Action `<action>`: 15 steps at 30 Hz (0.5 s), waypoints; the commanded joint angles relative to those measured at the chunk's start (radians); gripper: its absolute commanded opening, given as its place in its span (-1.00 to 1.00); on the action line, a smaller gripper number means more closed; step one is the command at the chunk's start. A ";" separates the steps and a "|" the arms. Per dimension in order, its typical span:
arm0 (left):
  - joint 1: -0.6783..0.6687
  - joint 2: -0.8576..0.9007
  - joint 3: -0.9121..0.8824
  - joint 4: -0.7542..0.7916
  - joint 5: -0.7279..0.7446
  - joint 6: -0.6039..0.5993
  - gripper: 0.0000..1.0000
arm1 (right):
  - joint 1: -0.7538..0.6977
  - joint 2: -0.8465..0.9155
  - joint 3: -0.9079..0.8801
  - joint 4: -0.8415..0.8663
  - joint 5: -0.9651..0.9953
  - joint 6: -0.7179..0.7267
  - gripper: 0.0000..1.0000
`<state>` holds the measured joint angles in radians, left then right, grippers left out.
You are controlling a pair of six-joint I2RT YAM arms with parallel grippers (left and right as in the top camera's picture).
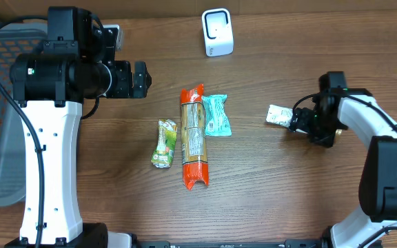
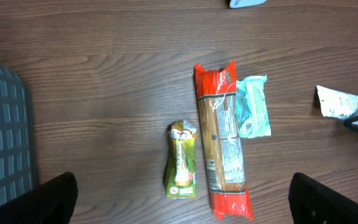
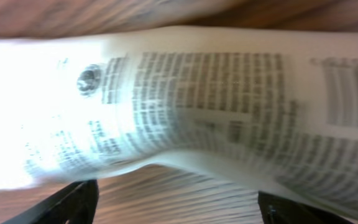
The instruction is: Scan the item barcode
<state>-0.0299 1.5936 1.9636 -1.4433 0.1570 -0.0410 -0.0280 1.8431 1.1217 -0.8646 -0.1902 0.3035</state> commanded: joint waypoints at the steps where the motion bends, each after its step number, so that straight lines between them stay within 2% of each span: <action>1: 0.003 0.000 0.000 0.004 -0.003 0.023 0.99 | -0.042 -0.022 0.000 0.024 -0.360 -0.002 0.61; 3: 0.003 0.000 0.000 0.004 -0.003 0.023 0.99 | -0.056 -0.042 0.000 0.044 -0.417 0.082 0.57; 6: 0.003 0.000 0.000 0.004 -0.003 0.023 0.99 | -0.058 -0.075 -0.001 0.064 -0.382 0.241 0.50; 9: 0.003 0.000 0.000 0.004 -0.003 0.023 0.99 | -0.032 -0.089 -0.001 0.063 -0.197 0.468 0.52; 12: 0.003 0.000 0.000 0.004 -0.003 0.023 0.99 | 0.000 -0.087 -0.010 0.074 -0.064 0.617 0.68; 15: 0.003 0.000 0.000 0.004 -0.003 0.023 0.99 | 0.049 -0.080 -0.032 0.120 0.031 0.728 0.68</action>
<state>-0.0299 1.5936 1.9636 -1.4433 0.1570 -0.0410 -0.0284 1.7756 1.1179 -0.7750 -0.3206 0.8040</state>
